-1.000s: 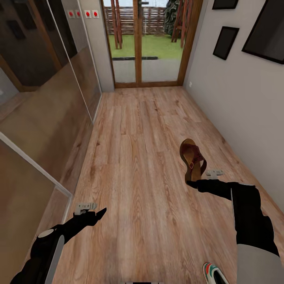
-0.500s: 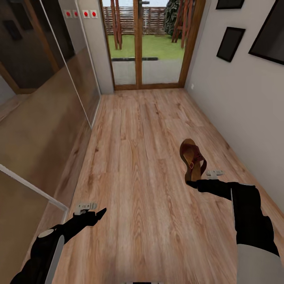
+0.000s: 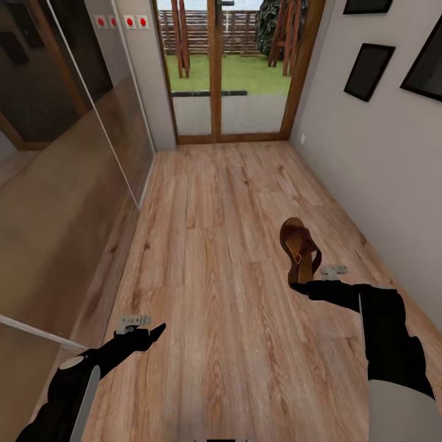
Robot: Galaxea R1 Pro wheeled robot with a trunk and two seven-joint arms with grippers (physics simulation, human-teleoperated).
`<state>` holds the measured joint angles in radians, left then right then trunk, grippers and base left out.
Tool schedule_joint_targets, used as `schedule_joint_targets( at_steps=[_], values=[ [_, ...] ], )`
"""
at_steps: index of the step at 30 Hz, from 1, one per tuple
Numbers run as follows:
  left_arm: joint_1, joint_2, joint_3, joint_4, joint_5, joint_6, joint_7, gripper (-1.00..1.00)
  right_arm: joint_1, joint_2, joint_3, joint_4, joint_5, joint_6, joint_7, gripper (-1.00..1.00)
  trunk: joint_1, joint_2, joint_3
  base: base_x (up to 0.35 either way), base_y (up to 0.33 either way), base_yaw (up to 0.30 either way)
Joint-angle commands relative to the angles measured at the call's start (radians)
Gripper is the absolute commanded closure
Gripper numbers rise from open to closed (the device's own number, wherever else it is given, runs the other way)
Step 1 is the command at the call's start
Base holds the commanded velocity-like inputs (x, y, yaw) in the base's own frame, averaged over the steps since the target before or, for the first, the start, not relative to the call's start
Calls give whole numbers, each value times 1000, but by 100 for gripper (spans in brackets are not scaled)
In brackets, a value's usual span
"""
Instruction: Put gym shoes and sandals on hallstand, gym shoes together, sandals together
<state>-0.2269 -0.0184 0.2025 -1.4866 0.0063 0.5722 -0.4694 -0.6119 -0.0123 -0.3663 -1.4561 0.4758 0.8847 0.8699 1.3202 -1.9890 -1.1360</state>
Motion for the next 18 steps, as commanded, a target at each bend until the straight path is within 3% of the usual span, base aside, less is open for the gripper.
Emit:
schedule_joint_targets(
  at_steps=[1,8,18],
  values=[
    [0,0,0,1,1,0,0,-100,0,0,0,22,-7,4,-4,100,0,0,0,338,78,0],
    [0,0,0,0,4,0,0,-100,0,-1,0,189,-6,4,-4,100,0,0,0,338,79,0],
    [0,0,-1,0,5,0,1,-100,0,-1,-2,220,-5,1,-5,100,0,0,0,338,12,0]
  ],
)
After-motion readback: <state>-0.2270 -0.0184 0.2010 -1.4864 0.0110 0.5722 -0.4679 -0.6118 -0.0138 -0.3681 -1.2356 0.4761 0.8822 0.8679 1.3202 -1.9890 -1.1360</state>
